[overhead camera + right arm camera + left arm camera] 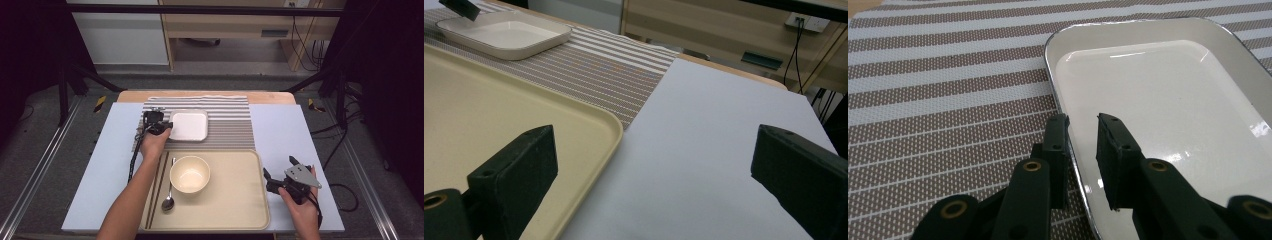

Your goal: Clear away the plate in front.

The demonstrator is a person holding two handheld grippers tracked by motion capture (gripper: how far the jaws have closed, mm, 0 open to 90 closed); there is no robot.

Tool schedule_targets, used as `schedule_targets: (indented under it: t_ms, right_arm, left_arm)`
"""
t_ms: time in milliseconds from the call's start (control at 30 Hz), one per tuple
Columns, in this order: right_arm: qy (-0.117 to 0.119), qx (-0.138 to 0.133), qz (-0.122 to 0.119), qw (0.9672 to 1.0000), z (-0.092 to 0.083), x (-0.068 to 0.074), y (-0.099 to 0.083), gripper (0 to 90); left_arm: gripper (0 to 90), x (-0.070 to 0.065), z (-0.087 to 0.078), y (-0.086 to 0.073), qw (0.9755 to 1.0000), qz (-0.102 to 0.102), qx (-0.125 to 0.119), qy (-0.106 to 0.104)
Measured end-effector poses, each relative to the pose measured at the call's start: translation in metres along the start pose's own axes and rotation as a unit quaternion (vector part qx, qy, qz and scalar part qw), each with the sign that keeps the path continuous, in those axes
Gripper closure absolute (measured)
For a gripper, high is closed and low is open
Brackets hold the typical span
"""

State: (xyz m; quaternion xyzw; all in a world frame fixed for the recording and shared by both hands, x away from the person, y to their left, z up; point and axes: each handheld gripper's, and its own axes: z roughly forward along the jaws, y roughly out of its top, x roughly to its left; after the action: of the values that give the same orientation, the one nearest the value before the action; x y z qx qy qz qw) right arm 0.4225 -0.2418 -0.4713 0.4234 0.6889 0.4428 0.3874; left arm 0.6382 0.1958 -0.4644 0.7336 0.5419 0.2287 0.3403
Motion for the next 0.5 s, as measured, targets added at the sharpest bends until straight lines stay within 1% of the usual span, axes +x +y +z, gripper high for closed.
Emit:
schedule_targets:
  t_ms: [33,67,200,367,500]
  right_arm:
    - [0.000,0.000,0.000,1.0000,0.0000,-0.0001,0.0000,5.0]
    - [0.000,0.000,0.000,1.0000,-0.0001,-0.0002,-0.0001,5.0]
    - [0.000,-0.001,-0.001,1.0000,-0.0002,-0.0006,-0.0001,5.0]
    - [0.000,0.000,0.000,1.0000,0.0002,-0.0003,-0.0002,5.1]
    - [-0.001,0.001,0.001,1.0000,0.0001,-0.0006,-0.0004,5.1]
  left_arm:
    - [75.4,-0.0004,0.0004,-0.0006,1.0000,-0.008,0.000,0.000]
    - [75.8,0.0006,0.0004,-0.0006,1.0000,-0.005,0.001,-0.001]
    - [76.6,0.0007,0.0012,-0.0008,1.0000,-0.004,0.002,0.002]
    - [77.7,0.0015,0.0036,-0.0026,0.9999,-0.014,0.007,0.000]
    - [78.0,0.0017,0.0061,-0.0043,0.9998,-0.013,0.012,0.000]
